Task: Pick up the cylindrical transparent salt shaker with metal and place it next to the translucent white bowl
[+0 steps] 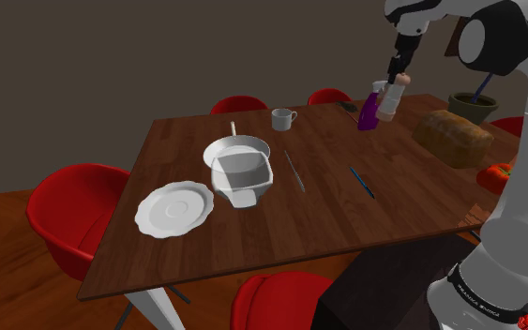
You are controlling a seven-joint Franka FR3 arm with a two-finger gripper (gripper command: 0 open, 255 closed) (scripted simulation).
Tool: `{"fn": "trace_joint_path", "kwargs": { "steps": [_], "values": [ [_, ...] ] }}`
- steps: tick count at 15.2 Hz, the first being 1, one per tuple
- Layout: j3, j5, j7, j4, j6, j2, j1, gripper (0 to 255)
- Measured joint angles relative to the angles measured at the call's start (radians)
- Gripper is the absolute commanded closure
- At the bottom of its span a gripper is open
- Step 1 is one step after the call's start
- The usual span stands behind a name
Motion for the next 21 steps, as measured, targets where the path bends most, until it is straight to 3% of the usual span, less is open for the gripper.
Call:
{"fn": "trace_joint_path", "kwargs": {
  "steps": [11,21],
  "values": [
    [-0.002,0.012,0.0,0.193,-0.164,0.028,-0.031,255],
    [0.006,0.056,-0.003,0.488,-0.364,0.124,-0.106,255]
  ]
}}
